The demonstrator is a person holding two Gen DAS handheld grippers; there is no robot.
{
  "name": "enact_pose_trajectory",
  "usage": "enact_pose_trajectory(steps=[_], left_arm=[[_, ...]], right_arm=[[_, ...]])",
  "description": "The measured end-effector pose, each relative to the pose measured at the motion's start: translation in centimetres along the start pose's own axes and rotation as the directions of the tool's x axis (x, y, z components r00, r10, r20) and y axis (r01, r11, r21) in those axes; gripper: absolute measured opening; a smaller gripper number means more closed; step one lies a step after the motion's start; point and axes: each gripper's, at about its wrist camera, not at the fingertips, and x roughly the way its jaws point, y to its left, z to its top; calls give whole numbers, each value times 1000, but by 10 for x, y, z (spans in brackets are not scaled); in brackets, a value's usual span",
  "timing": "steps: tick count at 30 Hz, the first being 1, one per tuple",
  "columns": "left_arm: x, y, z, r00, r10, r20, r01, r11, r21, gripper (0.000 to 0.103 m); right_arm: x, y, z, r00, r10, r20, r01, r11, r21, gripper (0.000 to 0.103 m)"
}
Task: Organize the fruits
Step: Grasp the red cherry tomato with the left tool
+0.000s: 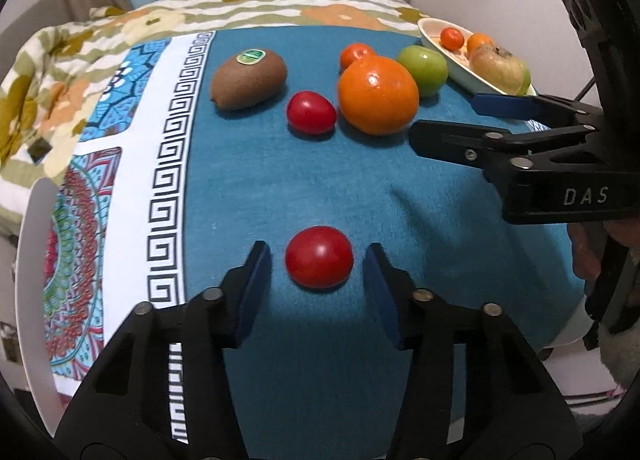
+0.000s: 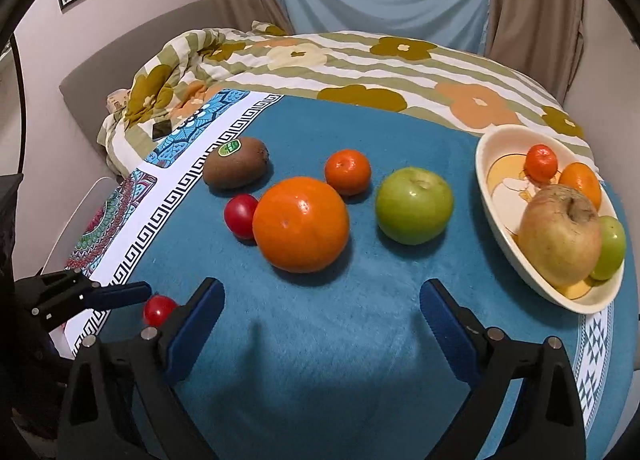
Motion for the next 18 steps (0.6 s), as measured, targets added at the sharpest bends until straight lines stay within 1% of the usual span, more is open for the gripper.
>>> enact_pose_trajectory(steps=[1,2,3,6,10,14,16,18], left_arm=[[2,-1,0,1000,-3,-8,3,1000,4,44],[3,-1,0,1000,2,-15,-2,1000,7,43],[3,-2,1,1000,12,-12,-12,1000,15,39],[4,1,3,1000,2,-18,-2,1000,-4,38],[3,4,4,999,40,-18,-40,999,6,38],[3,12,6,999,44,-16,-44,999,-19,38],[4,14,8,998,52,-17,-52,998,-22,38],[4,17,9,998,59,-20,-60,998,-26,38]], right_arm=[[2,0,1,1000,3,-5,-3,1000,-1,91],[5,0,1,1000,6,-12,-6,1000,-4,89],[8,1,2,1000,8,-17,-8,1000,-7,87],[12,2,4,1000,19,-17,-19,1000,-16,86],[19,3,8,999,34,-23,-34,999,-19,86],[24,4,13,999,39,-18,-39,999,-25,85],[29,5,15,998,47,-30,-48,998,-33,72],[34,5,18,998,57,-38,-58,998,-32,70]])
